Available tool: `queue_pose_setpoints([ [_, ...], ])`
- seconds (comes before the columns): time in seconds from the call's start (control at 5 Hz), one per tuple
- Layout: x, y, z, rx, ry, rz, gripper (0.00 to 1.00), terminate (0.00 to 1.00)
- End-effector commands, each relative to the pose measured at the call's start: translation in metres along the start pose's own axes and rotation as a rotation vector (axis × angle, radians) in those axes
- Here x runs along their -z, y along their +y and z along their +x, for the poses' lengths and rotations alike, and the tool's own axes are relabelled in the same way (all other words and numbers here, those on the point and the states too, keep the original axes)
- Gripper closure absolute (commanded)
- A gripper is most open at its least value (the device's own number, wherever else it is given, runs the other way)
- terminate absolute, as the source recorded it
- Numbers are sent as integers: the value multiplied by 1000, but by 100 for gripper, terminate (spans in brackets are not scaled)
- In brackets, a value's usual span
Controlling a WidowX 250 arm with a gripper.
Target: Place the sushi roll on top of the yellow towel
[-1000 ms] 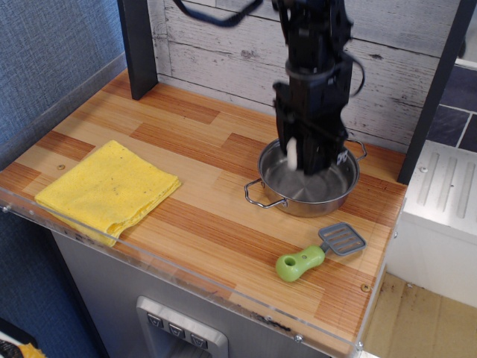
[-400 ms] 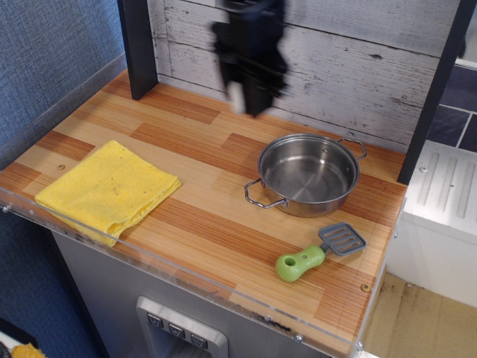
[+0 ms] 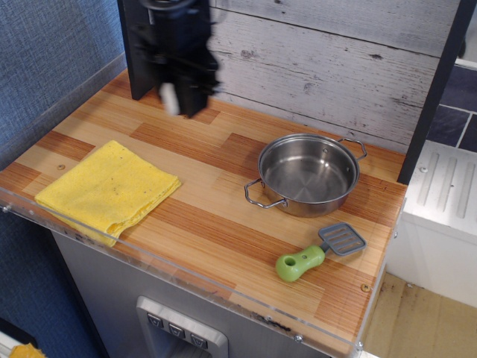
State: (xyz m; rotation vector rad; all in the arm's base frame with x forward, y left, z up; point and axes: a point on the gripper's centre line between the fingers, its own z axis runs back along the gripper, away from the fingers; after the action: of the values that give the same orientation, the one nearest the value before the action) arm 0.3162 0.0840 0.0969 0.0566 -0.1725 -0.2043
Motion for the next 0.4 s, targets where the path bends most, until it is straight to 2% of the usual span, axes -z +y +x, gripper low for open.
queue_pose_setpoints([
  [0.0,-20,14,-35,-50,-14,46,100,0],
  [0.2,-13,17,-53,-56,4,36,100,0],
])
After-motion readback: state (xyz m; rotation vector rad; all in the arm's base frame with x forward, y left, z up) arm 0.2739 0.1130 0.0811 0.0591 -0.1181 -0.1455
